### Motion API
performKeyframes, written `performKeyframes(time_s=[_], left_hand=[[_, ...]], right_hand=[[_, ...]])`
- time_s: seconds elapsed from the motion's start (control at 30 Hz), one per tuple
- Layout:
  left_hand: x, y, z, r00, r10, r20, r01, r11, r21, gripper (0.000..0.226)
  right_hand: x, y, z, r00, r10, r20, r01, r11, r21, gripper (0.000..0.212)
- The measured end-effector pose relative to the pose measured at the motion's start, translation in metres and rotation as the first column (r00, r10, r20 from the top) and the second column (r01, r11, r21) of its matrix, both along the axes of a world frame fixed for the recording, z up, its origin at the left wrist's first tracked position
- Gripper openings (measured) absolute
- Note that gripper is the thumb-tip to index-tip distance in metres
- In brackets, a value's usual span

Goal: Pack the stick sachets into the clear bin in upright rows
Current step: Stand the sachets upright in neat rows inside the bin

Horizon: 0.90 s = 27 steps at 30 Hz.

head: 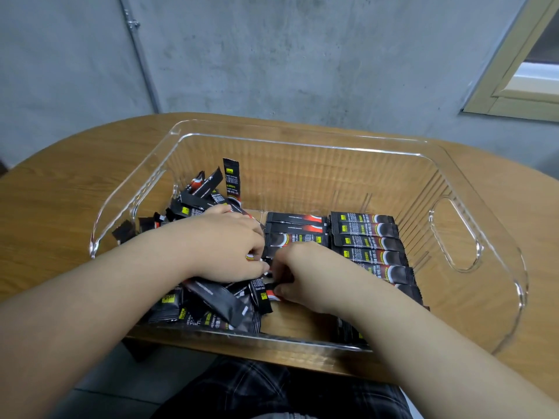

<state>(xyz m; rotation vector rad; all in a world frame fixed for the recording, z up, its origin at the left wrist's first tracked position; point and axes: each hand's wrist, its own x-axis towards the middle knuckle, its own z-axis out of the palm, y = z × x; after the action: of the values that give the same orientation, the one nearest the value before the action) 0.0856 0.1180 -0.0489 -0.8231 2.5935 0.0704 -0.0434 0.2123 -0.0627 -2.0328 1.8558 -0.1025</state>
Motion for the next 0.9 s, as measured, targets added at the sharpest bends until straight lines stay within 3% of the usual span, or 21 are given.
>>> performKeyframes(time_s=[0.37,0.53,0.67,0.77,0.9], left_hand=[[0.015,0.006,0.026,0.995,-0.098,0.018,0.099,0.993,-0.068,0.046],[0.040,0.006,0.050,0.997,-0.040,0.072,0.033,0.994,0.108,0.071],[0.049,0.007,0.064,0.973,0.007,0.232,-0.048,0.983,0.175,0.080],[0.053,0.010,0.065,0.959,0.010,0.283,-0.048,0.991,0.127,0.082],[0.059,0.018,0.049,0.955,-0.001,0.297,0.009,1.000,-0.025,0.100]], right_hand=[[0.004,-0.001,0.000,0.962,-0.139,0.236,0.123,0.989,0.081,0.023],[0.007,-0.004,-0.005,0.952,-0.135,0.275,0.111,0.989,0.101,0.033],[0.010,-0.005,-0.007,0.936,-0.160,0.314,0.128,0.984,0.120,0.034],[0.010,-0.007,-0.010,0.921,-0.182,0.345,0.148,0.981,0.122,0.038],[0.009,-0.007,-0.011,0.911,-0.185,0.369,0.144,0.980,0.137,0.029]])
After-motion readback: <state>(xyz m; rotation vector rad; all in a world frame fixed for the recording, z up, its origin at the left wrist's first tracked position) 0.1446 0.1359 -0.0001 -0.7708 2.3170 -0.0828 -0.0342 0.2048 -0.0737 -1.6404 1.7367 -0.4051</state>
